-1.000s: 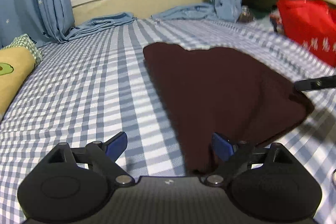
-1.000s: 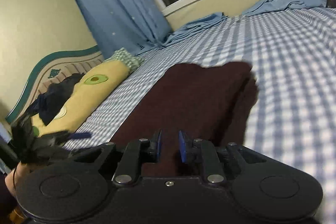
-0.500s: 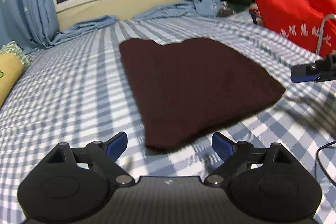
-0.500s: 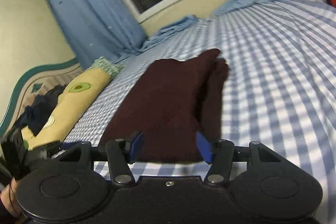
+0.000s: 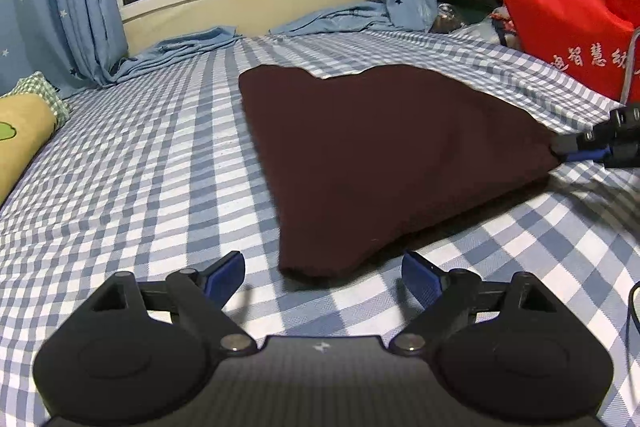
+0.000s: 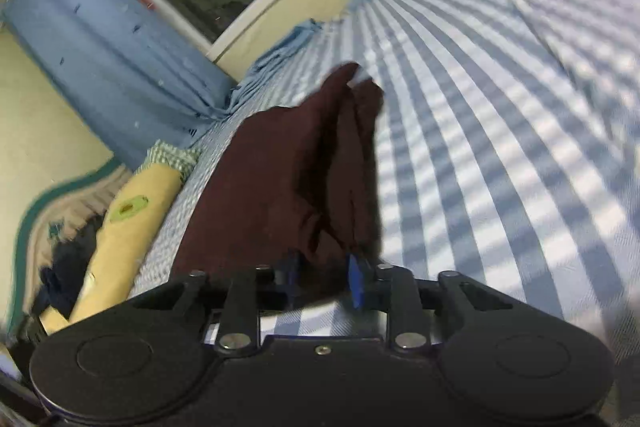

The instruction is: Fold small clothes

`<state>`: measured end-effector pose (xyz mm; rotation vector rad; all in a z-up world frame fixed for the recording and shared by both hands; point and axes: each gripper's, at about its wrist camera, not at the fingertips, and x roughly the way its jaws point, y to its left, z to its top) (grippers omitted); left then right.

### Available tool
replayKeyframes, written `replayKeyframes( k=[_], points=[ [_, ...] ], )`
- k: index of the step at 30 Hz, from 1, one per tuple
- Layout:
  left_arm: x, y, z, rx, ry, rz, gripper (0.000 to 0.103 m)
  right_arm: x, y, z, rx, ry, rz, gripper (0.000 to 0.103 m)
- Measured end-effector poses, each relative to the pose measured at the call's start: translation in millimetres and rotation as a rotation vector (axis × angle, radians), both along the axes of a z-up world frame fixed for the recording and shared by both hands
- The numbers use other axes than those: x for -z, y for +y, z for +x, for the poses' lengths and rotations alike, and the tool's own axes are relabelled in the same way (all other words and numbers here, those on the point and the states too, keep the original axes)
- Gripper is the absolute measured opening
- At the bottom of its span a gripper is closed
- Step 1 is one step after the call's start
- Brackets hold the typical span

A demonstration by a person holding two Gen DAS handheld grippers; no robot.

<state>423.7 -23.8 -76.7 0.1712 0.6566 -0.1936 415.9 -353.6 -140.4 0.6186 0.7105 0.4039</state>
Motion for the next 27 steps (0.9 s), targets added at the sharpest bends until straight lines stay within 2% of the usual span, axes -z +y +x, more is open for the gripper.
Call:
replayKeyframes(
  k=[3, 7, 9, 12, 14, 16, 18, 19, 21, 22, 23, 24, 25, 27],
  points=[
    [0, -8, 1, 0.022, -0.019, -0.02, 0.089, -24, 6, 0, -0.003, -0.057, -0.02, 0.018],
    [0, -20, 14, -0.006, -0.046, -0.005, 0.088, -54, 6, 4, -0.002, -0.114, 0.029, 0.017],
    [-2, -16, 23, -0.077, -0.05, -0.009, 0.088, -65, 4, 8, -0.006, -0.126, 0.056, 0.015],
    [2, -6, 27, -0.174, -0.043, 0.061, 0.088, -70, -2, 13, 0.007, -0.128, 0.103, 0.014],
    [2, 7, 17, -0.259, -0.09, 0.091, 0.089, -69, -5, 13, 0.012, -0.123, 0.114, 0.013],
    [2, 20, 5, -0.339, -0.141, 0.083, 0.092, -63, -5, 12, 0.008, -0.106, 0.125, 0.013],
    [10, 25, 9, -0.36, -0.082, 0.094, 0.092, -48, -3, 9, 0.003, -0.071, 0.141, 0.013],
    [11, 26, 8, -0.375, -0.062, 0.083, 0.089, -40, 0, 7, 0.003, -0.052, 0.135, 0.013],
    [-2, 24, -8, -0.382, -0.134, 0.036, 0.084, -23, 4, 1, 0.019, -0.008, 0.137, 0.013],
    [-5, 18, -13, -0.382, -0.179, 0.06, 0.087, -16, 3, -3, 0.032, 0.006, 0.141, 0.013],
    [-2, 13, -12, -0.382, -0.176, 0.101, 0.091, -10, 1, -7, 0.044, 0.014, 0.144, 0.013],
    [6, 11, -3, -0.378, -0.115, 0.137, 0.091, -5, -2, -10, 0.057, 0.022, 0.154, 0.013],
    [13, 13, 3, -0.367, -0.048, 0.139, 0.086, -1, -4, -13, 0.07, 0.034, 0.164, 0.013],
    [14, 20, -4, -0.361, -0.063, 0.087, 0.088, 7, -5, -14, 0.076, 0.05, 0.167, 0.013]
  ],
)
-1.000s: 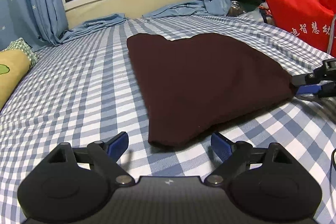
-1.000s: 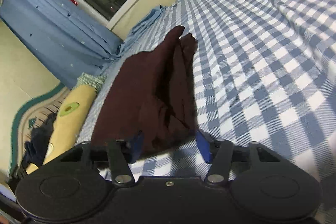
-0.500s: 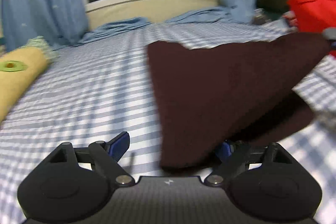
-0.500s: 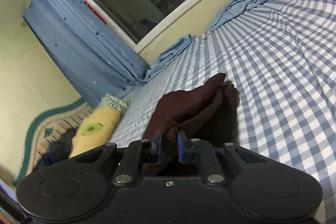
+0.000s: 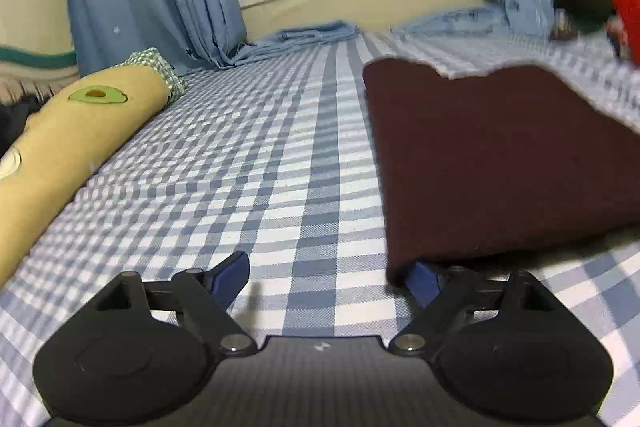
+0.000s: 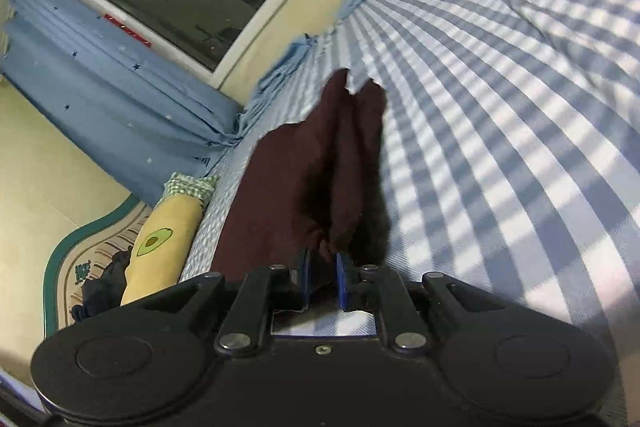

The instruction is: Fold small clothes

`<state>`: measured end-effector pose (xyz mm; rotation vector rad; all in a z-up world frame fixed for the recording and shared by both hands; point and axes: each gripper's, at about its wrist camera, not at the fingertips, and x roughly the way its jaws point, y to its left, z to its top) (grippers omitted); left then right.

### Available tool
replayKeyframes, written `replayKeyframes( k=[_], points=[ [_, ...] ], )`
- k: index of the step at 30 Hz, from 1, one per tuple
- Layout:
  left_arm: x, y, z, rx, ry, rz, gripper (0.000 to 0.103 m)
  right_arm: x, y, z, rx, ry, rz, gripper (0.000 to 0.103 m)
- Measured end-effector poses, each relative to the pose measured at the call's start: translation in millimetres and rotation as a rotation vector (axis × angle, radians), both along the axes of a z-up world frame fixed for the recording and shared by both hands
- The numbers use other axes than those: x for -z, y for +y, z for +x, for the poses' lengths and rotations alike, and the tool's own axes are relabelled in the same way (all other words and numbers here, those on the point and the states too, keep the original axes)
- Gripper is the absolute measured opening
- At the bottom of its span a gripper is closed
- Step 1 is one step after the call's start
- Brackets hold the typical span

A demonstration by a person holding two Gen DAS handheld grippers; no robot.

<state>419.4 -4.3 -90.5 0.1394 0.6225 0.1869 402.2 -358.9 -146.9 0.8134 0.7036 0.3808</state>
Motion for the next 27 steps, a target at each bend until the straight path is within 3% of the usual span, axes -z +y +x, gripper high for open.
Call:
replayKeyframes(
  k=[4, 7, 10, 13, 15, 20, 25, 27],
  points=[
    [-9, 10, -18, 0.02, 0.042, -0.011, 0.087, 8, 2, -1, 0.002, 0.031, -0.038, 0.02],
    [-26, 24, -37, 0.057, 0.02, -0.039, 0.089, 3, -4, -10, 0.018, 0.033, -0.082, 0.023],
    [-49, 27, -37, 0.113, -0.028, -0.095, 0.095, -19, -8, -24, 0.044, -0.022, -0.209, 0.023],
    [-60, 18, -12, 0.191, -0.026, -0.143, 0.096, -40, 3, -21, -0.016, -0.108, -0.219, 0.026],
    [-58, 9, 8, 0.205, -0.014, -0.148, 0.096, -49, 21, -13, -0.062, -0.16, -0.235, 0.037],
    [-34, -10, 49, 0.14, 0.06, -0.109, 0.096, -46, 67, 4, -0.182, -0.22, -0.309, 0.036],
    [-11, -11, 58, 0.09, 0.127, -0.132, 0.101, -15, 78, 21, -0.196, -0.139, -0.342, 0.035],
    [-9, -6, 60, 0.087, 0.137, -0.146, 0.102, -7, 74, 23, -0.196, -0.115, -0.349, 0.029]
  ],
)
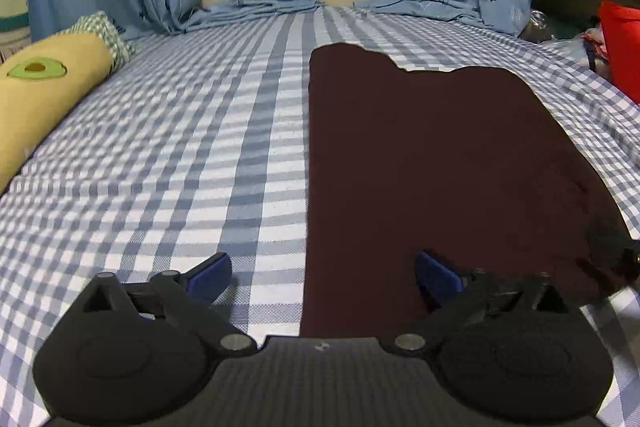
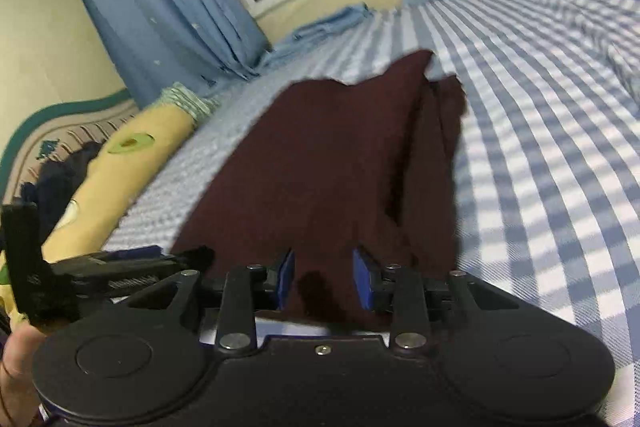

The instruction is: Fold small clothes

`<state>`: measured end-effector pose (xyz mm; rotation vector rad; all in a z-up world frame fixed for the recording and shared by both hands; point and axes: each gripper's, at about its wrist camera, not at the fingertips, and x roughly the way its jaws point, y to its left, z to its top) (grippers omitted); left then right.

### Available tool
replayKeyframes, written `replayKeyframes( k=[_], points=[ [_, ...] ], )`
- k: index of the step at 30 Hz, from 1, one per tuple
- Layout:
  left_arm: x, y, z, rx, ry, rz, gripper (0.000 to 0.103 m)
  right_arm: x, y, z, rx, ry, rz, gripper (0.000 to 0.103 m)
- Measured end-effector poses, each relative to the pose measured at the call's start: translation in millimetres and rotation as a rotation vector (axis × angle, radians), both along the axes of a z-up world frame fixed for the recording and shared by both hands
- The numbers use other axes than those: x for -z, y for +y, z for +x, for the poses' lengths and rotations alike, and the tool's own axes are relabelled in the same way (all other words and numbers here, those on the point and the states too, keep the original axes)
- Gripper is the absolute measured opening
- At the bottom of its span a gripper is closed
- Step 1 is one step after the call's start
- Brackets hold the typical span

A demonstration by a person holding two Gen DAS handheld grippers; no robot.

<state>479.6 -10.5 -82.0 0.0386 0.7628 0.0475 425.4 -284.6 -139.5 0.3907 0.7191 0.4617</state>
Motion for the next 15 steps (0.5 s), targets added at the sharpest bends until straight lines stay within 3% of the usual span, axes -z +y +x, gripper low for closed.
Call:
replayKeyframes(
  k=[4, 7, 11, 15],
  points=[
    [-11, 2, -8, 0.003, -0.003, 0.008, 0.1, -2, 1, -2, -0.002, 0.016, -0.006, 0.034],
    [-24, 4, -14, 0.008, -0.017, 0.013, 0.1, -16, 2, -10, -0.013, 0.005, 0.017, 0.072],
    [-49, 8, -26, 0.027, -0.046, -0.008, 0.101, -45, 3, -22, 0.013, -0.056, -0.021, 0.099],
    [-77, 12, -37, 0.041, -0.081, -0.009, 0.102, -73, -5, -31, 0.045, -0.094, -0.024, 0.102]
  ],
)
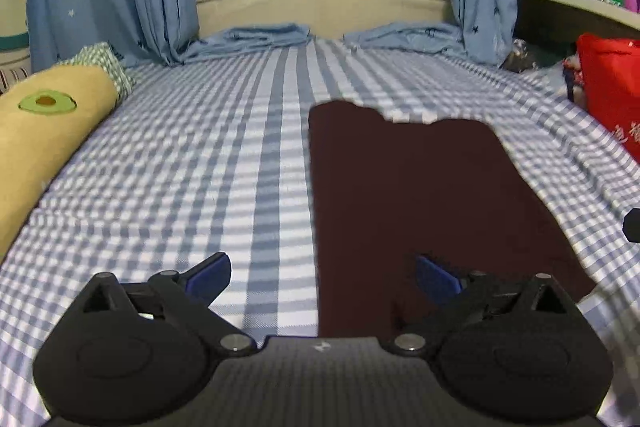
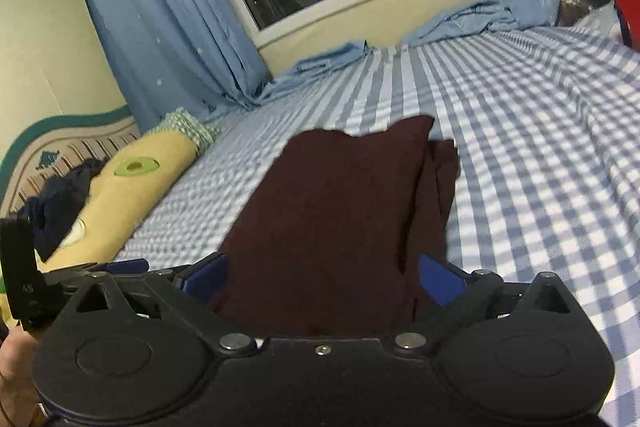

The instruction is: Fold small clothes

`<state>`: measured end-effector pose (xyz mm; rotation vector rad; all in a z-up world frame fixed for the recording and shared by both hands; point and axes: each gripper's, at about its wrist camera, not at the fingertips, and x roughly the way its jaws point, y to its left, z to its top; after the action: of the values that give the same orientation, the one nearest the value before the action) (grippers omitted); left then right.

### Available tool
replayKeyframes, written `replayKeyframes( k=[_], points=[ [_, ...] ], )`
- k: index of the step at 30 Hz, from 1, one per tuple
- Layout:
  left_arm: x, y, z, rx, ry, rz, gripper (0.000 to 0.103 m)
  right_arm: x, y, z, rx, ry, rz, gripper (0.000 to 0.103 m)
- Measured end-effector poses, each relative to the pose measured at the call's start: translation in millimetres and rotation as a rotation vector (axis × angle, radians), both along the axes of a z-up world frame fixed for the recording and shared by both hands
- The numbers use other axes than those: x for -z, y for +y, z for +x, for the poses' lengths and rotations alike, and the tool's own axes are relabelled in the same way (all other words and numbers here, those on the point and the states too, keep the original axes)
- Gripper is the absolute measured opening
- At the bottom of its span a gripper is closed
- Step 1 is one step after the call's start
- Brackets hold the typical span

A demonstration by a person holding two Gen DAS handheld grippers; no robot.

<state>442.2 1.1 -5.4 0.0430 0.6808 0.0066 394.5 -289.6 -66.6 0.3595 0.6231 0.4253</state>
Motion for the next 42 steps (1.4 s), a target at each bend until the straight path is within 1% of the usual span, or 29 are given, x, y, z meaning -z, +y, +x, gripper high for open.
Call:
replayKeyframes(
  k=[6, 12, 24, 27, 29, 32, 37, 42],
  points=[
    [-35, 2, -17, 0.022, -0.051, 0.001, 0.102, -26, -10, -11, 0.007, -0.02, -0.001, 0.102],
    [-53, 1, -30, 0.033, -0.078, -0.001, 0.102, -36, -10, -20, 0.006, -0.024, -0.007, 0.102],
    [-68, 0, -50, 0.051, -0.096, -0.023, 0.102, -53, -6, -33, 0.022, -0.056, -0.026, 0.102],
    [-71, 3, -59, 0.061, -0.092, -0.059, 0.102, -57, -8, -36, 0.052, -0.069, -0.048, 0.102],
    [-73, 3, -64, 0.073, -0.087, -0.068, 0.102, -58, -10, -39, 0.055, -0.069, -0.058, 0.102],
    [-75, 2, -69, 0.083, -0.086, -0.068, 0.102, -58, -13, -40, 0.054, -0.049, -0.051, 0.102],
    [-75, -2, -72, 0.1, -0.081, -0.087, 0.102, -59, -16, -41, 0.051, -0.048, -0.053, 0.102],
    [-71, -5, -66, 0.11, -0.067, -0.1, 0.102, -59, -23, -34, 0.034, -0.044, -0.013, 0.102]
  ],
)
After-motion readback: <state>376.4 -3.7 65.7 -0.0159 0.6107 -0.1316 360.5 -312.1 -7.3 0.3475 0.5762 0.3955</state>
